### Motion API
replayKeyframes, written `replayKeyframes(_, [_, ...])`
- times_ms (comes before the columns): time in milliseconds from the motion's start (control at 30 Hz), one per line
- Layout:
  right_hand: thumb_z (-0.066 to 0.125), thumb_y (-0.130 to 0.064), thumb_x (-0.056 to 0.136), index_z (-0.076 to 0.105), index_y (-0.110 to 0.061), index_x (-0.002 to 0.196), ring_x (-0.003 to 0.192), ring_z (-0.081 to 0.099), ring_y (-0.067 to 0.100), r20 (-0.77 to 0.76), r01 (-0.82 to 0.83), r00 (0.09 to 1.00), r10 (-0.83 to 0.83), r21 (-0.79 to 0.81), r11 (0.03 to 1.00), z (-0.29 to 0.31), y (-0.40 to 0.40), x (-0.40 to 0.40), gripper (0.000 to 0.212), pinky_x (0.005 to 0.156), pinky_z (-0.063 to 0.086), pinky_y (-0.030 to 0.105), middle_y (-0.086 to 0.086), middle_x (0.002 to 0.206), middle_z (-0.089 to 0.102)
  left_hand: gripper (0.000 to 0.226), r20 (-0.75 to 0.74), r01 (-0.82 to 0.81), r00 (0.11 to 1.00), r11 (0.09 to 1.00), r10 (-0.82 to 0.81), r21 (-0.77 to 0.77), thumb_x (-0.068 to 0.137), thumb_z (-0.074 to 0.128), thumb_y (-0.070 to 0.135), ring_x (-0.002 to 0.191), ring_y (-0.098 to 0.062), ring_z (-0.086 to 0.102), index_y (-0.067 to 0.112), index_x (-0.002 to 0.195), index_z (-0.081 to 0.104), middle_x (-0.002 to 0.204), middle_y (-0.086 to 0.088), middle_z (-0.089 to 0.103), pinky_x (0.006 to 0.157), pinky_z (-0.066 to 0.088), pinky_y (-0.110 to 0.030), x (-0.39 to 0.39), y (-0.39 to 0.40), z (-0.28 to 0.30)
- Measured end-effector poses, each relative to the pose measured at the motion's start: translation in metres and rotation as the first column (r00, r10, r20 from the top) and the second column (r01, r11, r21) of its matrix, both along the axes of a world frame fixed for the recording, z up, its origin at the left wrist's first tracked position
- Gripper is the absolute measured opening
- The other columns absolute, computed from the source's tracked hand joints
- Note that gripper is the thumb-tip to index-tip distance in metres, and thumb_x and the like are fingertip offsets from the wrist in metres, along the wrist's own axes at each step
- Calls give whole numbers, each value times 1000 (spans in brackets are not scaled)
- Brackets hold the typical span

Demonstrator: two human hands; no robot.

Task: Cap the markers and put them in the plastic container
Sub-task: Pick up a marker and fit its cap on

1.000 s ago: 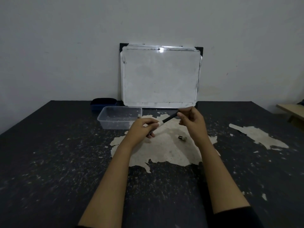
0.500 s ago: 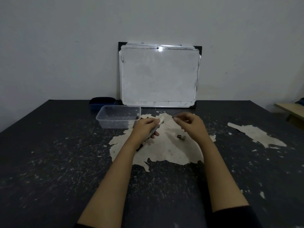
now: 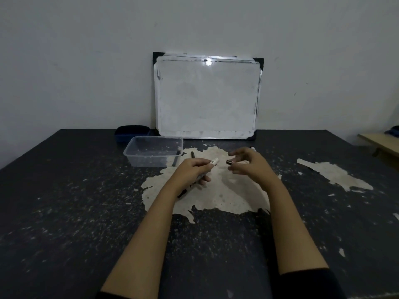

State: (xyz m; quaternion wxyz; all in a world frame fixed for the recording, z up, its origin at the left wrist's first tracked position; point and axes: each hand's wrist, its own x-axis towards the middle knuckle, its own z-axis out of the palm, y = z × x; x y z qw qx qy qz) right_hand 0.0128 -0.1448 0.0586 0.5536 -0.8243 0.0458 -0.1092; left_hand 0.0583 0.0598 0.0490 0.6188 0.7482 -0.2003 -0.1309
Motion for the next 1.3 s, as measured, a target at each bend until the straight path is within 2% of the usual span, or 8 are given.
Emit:
replayKeyframes(67, [68, -1, 89, 63, 2, 113, 85, 75, 23, 82, -34, 996, 22, 141, 989, 4, 6, 0, 25, 76, 62, 28, 20, 103, 70, 30, 22, 11, 1000, 1000, -11, 6, 93, 62, 21, 67, -12, 68, 8, 120, 65, 100, -5, 69, 60, 57, -27, -1, 0, 1])
replayKeyframes(300, [68, -2, 89, 68, 6, 108, 86, 72, 24, 170, -90, 984, 53, 221, 971, 1, 9, 2, 20, 80, 61, 25, 22, 98, 73, 27, 109, 38, 993, 998, -42, 41, 95, 58, 24, 70, -9, 66, 15, 118, 67, 99, 0, 71, 67, 55, -25, -1, 2, 2])
replayKeyframes(500, [68, -5, 90, 72, 0, 115, 97, 73, 17, 194, -189, 968, 156, 164, 968, 1, 13, 2, 26, 86, 57, 22, 13, 107, 75, 22, 127, 19, 992, 998, -27, 62, 97, 53, 25, 67, -11, 61, 19, 112, 69, 95, 1, 72, 61, 50, -26, -1, 4, 2])
replayKeyframes(767, [69, -7, 90, 75, -1, 107, 81, 72, 10, 248, -98, 965, 83, 49, 994, 4, 23, 3, 20, 77, 57, 19, 13, 97, 77, 19, 137, 22, 990, 999, -26, 34, 97, 53, 23, 59, -9, 54, 22, 103, 71, 85, 4, 72, 57, 46, -23, 1, 9, 5])
replayKeyframes(1000, [71, -14, 89, 76, -23, 84, 68, 70, 4, 244, 22, 969, -23, 7, 1000, -4, 27, 10, 11, 74, 61, 25, -2, 76, 75, 21, 351, -153, 929, 985, 117, 75, 95, 56, 20, 60, -7, 49, 18, 106, 74, 86, 0, 72, 61, 41, -20, 3, -4, -2])
replayKeyframes(1133, [72, -15, 88, 75, -22, 82, 70, 71, 11, 217, 52, 974, -66, 71, 996, -8, 26, 15, 10, 77, 61, 32, 5, 76, 74, 25, 520, -305, 832, 943, 196, 133, 95, 53, 17, 73, -2, 51, 15, 112, 72, 92, 2, 66, 64, 35, -11, 1, -15, -9])
replayKeyframes(1200, [72, -13, 88, 77, -14, 90, 77, 72, 19, 216, 53, 973, -82, 137, 989, -10, 28, 16, 5, 78, 62, 31, 8, 80, 75, 25, 495, -307, 843, 944, 210, 122, 96, 52, 18, 75, -3, 52, 15, 112, 71, 90, 3, 63, 64, 36, -11, -1, -20, -11])
replayKeyframes(1300, [73, -16, 88, 76, -8, 107, 82, 75, 17, 318, 98, 934, -162, 207, 973, -10, 38, 14, 20, 76, 62, 25, 7, 90, 77, 25, 315, -253, 916, 967, 247, -25, 97, 51, 23, 68, -9, 52, 11, 101, 73, 73, 9, 59, 62, 38, -21, -2, -24, -9])
